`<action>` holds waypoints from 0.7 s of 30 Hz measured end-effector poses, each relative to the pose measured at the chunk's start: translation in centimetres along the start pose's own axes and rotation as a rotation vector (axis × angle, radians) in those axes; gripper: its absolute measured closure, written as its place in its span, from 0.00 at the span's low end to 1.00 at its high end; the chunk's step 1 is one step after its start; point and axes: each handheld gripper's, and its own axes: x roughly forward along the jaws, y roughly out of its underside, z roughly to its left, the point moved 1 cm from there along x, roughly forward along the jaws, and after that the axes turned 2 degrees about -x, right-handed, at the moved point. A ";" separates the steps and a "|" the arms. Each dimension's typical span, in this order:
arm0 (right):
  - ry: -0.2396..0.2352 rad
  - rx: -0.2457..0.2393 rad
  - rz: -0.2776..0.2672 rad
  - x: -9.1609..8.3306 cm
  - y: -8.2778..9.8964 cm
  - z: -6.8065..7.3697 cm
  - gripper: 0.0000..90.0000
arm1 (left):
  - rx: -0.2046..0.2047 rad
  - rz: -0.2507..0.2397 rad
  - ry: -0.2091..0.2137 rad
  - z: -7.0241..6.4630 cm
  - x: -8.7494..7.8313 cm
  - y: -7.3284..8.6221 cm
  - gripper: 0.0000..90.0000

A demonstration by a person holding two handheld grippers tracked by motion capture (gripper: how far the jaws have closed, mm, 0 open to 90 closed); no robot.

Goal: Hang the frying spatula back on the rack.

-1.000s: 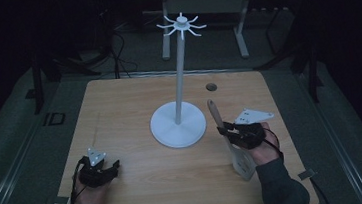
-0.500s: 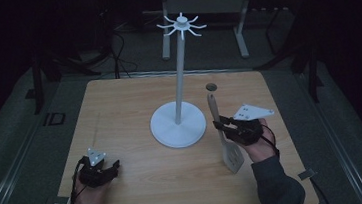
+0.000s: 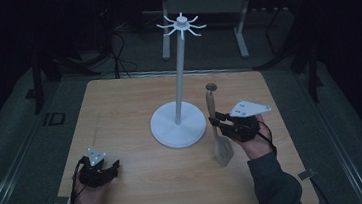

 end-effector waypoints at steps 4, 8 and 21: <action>-0.003 0.000 -0.013 0.1 -0.3 0.1 0.82 | 0.000 0.000 -0.001 0.0 0.0 0.0 0.43; -0.002 -0.001 -0.024 0.3 -0.5 0.2 0.82 | -0.001 0.002 0.001 0.0 0.0 0.0 0.43; -0.002 -0.007 -0.047 0.4 -1.1 0.3 0.82 | 0.000 0.004 0.003 0.0 0.0 0.0 0.43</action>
